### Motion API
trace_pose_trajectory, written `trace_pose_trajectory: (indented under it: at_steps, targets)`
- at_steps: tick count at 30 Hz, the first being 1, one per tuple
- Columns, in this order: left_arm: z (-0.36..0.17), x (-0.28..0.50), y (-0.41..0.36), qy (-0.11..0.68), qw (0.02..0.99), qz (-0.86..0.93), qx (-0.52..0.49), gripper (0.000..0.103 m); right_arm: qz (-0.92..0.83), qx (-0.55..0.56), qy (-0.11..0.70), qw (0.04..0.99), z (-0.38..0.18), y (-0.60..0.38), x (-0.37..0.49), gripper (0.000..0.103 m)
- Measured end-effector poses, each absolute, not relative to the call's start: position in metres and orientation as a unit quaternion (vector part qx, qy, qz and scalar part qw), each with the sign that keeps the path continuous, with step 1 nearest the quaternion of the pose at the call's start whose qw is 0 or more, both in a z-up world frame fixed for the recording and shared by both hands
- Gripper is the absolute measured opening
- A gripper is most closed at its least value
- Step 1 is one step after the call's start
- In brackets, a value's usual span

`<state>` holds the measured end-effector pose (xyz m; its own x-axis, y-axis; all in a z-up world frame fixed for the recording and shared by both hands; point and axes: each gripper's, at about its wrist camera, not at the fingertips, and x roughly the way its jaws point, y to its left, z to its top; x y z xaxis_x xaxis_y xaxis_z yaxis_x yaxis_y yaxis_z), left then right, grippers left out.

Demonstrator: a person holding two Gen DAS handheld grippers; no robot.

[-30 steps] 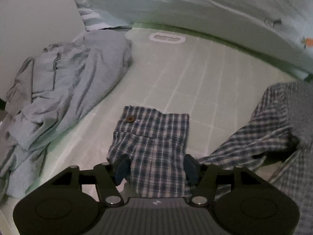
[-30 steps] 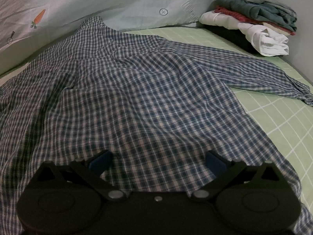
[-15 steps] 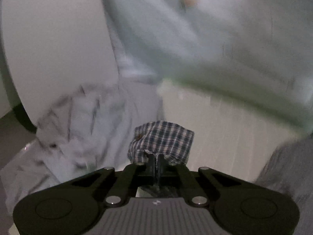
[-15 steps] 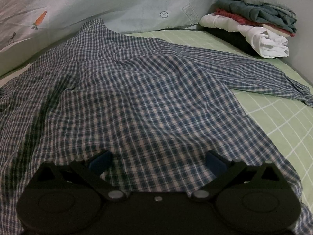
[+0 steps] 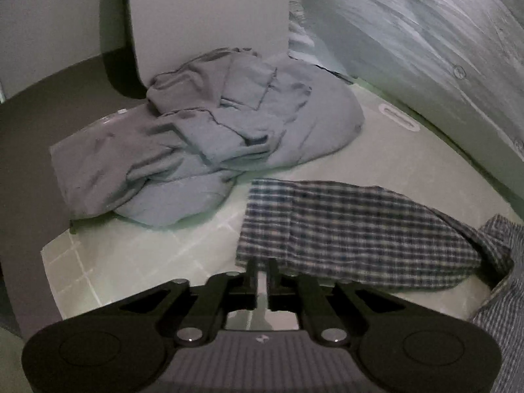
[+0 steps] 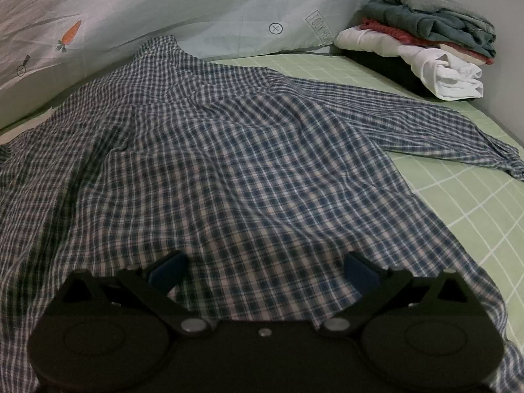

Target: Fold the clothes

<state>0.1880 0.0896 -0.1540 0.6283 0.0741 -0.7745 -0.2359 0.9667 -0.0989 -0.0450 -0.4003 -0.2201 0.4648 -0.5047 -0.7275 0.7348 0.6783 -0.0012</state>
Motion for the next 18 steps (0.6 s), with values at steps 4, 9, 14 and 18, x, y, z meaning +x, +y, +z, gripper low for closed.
trace_pose_trajectory:
  at_steps: [4,9,14,18]
  targets:
    - [-0.151,0.201,0.09,0.414,0.902,0.082,-0.092,0.036,-0.367,0.158,0.364,0.841,-0.22,-0.401,-0.045,0.103]
    - [-0.152,0.23,0.083,0.42,0.904,0.06,-0.06,0.061,-0.365,0.157,0.365,0.842,-0.22,-0.402,-0.045,0.103]
    - [-0.157,0.263,0.067,0.445,0.894,0.044,-0.045,0.066,-0.365,0.157,0.365,0.842,-0.22,-0.402,-0.045,0.103]
    - [-0.162,0.282,0.056,0.457,0.886,0.047,-0.071,0.069,-0.366,0.158,0.365,0.841,-0.22,-0.402,-0.046,0.103]
